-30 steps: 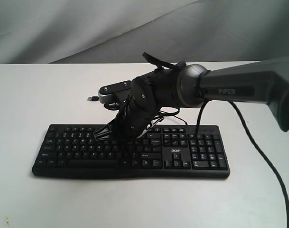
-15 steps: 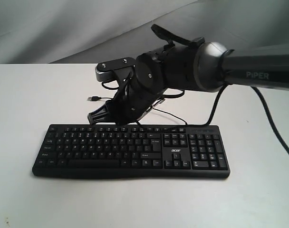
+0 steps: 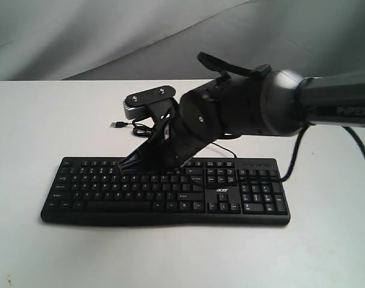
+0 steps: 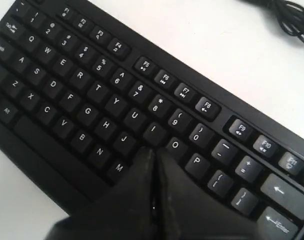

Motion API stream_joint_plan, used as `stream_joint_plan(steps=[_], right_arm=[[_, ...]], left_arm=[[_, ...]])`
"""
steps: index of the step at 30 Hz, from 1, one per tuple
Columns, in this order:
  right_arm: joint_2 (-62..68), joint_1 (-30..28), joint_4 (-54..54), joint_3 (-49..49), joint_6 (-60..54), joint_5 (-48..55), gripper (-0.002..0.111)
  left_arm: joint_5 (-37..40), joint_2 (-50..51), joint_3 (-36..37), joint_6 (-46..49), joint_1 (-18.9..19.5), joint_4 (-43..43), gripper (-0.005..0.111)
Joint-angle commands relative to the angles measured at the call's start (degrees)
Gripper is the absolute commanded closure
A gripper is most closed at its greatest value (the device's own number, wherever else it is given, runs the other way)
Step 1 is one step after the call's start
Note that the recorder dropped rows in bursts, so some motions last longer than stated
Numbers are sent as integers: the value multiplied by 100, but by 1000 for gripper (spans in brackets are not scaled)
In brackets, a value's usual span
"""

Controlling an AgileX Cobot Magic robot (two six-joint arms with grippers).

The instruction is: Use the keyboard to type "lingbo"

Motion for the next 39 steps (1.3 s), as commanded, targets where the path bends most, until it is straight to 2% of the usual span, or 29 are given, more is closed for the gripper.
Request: stream_joint_plan(steps=[1, 10, 19, 30, 39], right_arm=[[-725, -1, -130, 549, 7, -700, 108], [-2420, -1, -774, 758, 18, -92, 108], [-3633, -1, -1274, 758, 7, -480, 108], [-4082, -1, -1654, 758, 22, 648, 108], [-4353, -12, -1396, 784, 170, 1181, 108]], left_arm=[[-26, -15, 25, -23, 11, -46, 106], [-26, -15, 25, -23, 11, -46, 106], [-26, -15, 25, -23, 11, -46, 106], [-26, -15, 25, -23, 11, -46, 106], [-26, -15, 25, -23, 11, -46, 106]])
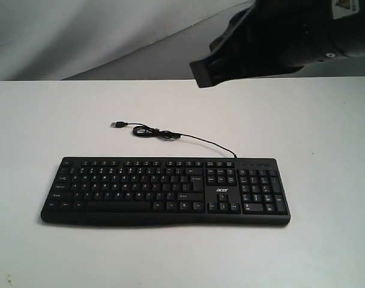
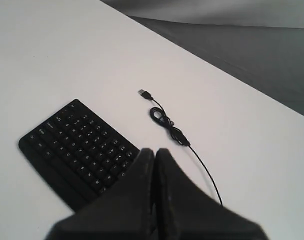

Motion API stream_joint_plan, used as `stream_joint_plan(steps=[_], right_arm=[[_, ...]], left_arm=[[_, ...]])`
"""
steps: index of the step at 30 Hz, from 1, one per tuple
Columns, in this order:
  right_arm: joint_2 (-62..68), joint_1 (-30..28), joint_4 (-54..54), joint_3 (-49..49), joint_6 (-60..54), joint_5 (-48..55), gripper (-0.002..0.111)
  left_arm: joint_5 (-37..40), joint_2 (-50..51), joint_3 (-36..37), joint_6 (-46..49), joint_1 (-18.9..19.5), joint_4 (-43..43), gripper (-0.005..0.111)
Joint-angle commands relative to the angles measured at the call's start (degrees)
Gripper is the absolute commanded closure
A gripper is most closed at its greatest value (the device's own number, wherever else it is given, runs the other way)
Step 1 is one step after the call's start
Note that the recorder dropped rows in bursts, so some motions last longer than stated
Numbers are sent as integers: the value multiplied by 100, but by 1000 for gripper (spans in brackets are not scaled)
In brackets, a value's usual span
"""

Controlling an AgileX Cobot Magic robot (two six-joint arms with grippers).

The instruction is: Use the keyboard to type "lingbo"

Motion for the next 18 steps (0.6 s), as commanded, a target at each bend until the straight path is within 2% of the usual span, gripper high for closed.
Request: stream_joint_plan(steps=[1, 5, 8, 15, 18], right_arm=[[-328, -23, 271, 63, 34, 184, 108], [-977, -36, 511, 632, 34, 1, 108], [-1632, -377, 583, 1312, 23, -112, 108], [-3331, -2141, 560, 2755, 23, -157, 108], [-4117, -2917, 226, 3409, 23, -174, 108]], left_arm=[[-26, -15, 25, -23, 11, -46, 106], [-26, -15, 25, -23, 11, -46, 106], [-26, -15, 25, -23, 11, -46, 106], [-26, -15, 25, -23, 11, -46, 106], [-26, -15, 25, -23, 11, -46, 106]])
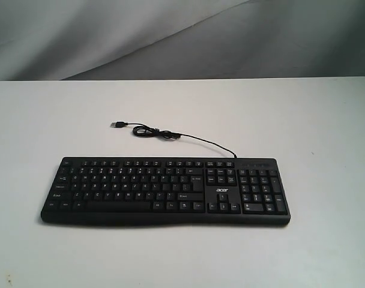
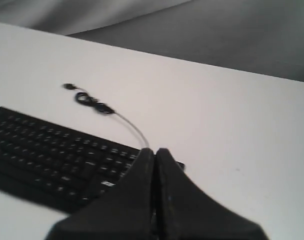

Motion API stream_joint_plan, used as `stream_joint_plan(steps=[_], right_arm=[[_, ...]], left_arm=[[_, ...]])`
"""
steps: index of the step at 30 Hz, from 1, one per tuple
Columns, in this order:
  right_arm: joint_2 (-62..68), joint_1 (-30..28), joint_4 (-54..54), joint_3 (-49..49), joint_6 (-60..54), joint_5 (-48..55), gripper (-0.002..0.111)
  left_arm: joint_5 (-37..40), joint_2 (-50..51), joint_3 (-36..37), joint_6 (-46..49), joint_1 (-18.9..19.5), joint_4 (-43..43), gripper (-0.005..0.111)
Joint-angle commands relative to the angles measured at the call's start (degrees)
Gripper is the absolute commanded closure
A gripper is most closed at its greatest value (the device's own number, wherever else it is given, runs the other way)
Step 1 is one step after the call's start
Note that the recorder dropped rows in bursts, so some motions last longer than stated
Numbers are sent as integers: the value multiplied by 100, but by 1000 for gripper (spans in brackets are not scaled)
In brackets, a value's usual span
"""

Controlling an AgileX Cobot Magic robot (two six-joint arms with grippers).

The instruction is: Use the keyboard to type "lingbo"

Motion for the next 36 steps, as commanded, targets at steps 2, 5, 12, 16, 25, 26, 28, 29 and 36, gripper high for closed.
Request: stream_joint_plan(steps=[2, 5, 12, 16, 25, 26, 28, 29, 36], right_arm=[[-1574, -1375, -710, 1412, 23, -199, 108], [-2381, -1618, -923, 2278, 23, -689, 108], [-3904, -2190, -729, 4147, 34, -3711, 108], [-3950, -2183, -629, 4147, 34, -2713, 108], [-3950, -2183, -521, 4147, 34, -1726, 108], [-3950, -2183, -505, 4147, 34, -1724, 108], [-3950, -2183, -396, 4147, 34, -1774, 108], [-3950, -2183, -364, 4147, 34, -1828, 108], [-3950, -2183, -139, 4147, -8, -2952, 108]], left_arm=[[-26, -15, 25, -23, 11, -46, 106], [-26, -15, 25, -23, 11, -46, 106], [-26, -15, 25, -23, 11, -46, 106], [-26, -15, 25, -23, 11, -46, 106], [-26, -15, 25, -23, 11, -46, 106], [-26, -15, 25, -23, 11, -46, 106], [-26, -15, 25, -23, 11, -46, 106], [-26, -15, 25, -23, 11, -46, 106], [-26, -15, 25, -23, 11, -46, 106]])
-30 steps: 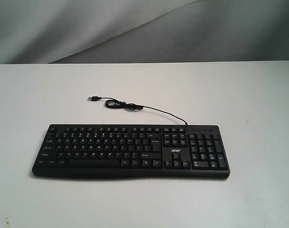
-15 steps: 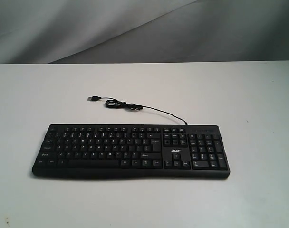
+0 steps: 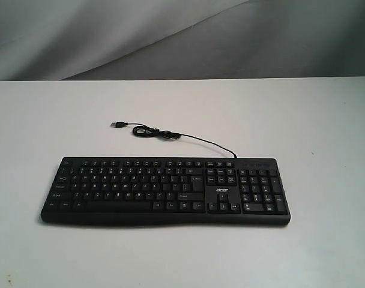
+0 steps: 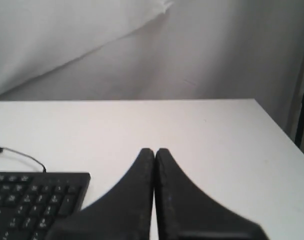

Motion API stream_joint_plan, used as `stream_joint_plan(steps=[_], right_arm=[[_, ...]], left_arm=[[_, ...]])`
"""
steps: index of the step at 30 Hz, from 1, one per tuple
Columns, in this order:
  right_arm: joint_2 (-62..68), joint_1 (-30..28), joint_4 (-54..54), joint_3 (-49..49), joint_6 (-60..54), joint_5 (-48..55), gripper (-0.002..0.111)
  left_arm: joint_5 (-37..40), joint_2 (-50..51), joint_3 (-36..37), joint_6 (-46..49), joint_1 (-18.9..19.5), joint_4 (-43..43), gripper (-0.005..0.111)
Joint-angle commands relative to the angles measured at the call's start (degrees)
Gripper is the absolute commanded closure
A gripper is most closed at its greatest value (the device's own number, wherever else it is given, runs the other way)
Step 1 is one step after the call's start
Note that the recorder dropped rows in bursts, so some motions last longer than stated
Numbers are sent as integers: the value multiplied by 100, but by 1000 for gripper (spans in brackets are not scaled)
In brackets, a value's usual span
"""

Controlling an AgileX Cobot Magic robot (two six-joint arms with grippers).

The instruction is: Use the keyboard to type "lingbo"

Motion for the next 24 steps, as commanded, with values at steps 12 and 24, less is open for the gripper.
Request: stream_joint_plan(steps=[12, 24], right_arm=[[-20, -543, 535, 23, -171, -385, 108], [-20, -559, 606, 23, -503, 800, 108]], left_arm=[[-26, -15, 25, -23, 11, -46, 106], [-26, -15, 25, -23, 11, -46, 106]])
